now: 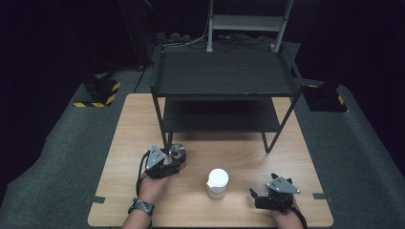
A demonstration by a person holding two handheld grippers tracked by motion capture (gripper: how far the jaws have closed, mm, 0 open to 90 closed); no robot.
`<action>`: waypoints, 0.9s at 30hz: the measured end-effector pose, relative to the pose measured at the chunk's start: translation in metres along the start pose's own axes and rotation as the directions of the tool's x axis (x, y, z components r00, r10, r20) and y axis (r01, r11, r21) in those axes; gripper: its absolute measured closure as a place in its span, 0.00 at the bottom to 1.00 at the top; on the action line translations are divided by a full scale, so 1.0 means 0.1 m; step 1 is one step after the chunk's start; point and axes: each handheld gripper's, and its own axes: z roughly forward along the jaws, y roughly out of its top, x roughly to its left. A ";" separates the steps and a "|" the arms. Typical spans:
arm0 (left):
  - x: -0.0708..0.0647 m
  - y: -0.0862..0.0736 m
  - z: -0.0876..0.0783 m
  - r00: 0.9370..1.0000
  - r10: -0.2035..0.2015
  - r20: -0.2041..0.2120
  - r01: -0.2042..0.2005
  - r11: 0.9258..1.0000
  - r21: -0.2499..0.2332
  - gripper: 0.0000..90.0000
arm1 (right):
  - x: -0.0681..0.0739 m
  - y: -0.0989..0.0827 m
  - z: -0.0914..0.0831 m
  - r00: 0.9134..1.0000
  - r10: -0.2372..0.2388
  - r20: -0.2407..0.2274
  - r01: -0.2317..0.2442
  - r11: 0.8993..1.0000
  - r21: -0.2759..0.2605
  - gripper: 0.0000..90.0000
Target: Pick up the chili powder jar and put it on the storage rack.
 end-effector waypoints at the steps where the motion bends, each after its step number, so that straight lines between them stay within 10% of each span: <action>1: 0.01 -0.01 0.00 1.000 -0.008 0.002 0.008 1.000 -0.006 0.36 | 0.00 0.00 0.00 1.000 0.001 0.000 -0.001 1.000 0.000 0.00; 27: -0.12 0.14 -0.20 1.000 0.000 0.001 0.000 0.998 -0.063 0.39 | 0.00 -0.01 0.00 1.000 -0.002 -0.002 0.002 1.000 -0.003 0.00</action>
